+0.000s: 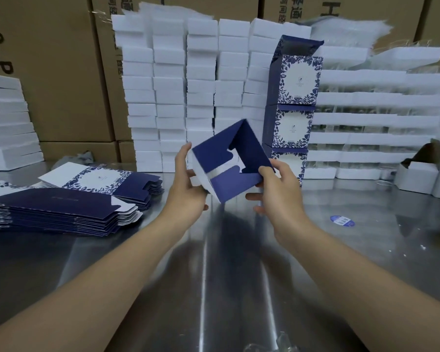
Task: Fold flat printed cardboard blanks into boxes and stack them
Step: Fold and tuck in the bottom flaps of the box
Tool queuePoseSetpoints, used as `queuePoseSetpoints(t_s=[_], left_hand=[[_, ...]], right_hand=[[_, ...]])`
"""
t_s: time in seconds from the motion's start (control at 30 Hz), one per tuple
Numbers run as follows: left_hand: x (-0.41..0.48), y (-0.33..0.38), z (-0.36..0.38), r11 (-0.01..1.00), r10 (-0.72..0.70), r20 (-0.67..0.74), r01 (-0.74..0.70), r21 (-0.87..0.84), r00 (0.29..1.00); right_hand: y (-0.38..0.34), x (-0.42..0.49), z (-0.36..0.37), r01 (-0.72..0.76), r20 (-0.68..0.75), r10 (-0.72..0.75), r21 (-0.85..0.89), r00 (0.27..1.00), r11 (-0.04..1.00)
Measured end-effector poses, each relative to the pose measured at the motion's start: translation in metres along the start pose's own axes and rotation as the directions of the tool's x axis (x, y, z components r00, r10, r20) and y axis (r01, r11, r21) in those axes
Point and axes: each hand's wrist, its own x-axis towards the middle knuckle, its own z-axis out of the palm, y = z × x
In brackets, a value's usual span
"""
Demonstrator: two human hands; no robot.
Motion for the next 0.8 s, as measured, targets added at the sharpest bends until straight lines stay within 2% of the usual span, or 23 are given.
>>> queuePoseSetpoints(t_s=[0.07,0.2,0.3,0.37,0.53,0.8], left_hand=[[0.000,-0.005,0.003,0.995,0.079,0.058,-0.083,0.058,0.995],[-0.001,-0.010,0.008,0.976,0.150,0.011,-0.150,0.157,0.989],[0.001,-0.011,0.005,0.970,0.181,-0.023,-0.175,0.168,0.983],[0.002,-0.011,0.003,0.979,0.165,-0.044,-0.158,0.133,0.985],[-0.001,-0.008,0.004,0.969,0.202,-0.090,-0.186,0.160,0.975],[-0.008,-0.011,0.006,0.883,0.253,0.028,-0.243,0.402,0.967]], right_hand=[[0.001,0.001,0.001,0.044,-0.003,-0.044,-0.041,0.999,0.998],[0.002,-0.002,0.000,0.185,-0.012,-0.189,-0.146,0.982,0.972],[-0.002,-0.010,0.000,0.363,0.054,-0.365,-0.310,0.930,0.879],[-0.003,-0.015,0.002,0.435,0.120,-0.421,-0.360,0.899,0.825],[0.000,-0.012,0.000,0.478,0.212,-0.428,-0.385,0.878,0.790],[0.011,0.003,-0.004,0.480,0.193,-0.444,-0.465,0.875,0.744]])
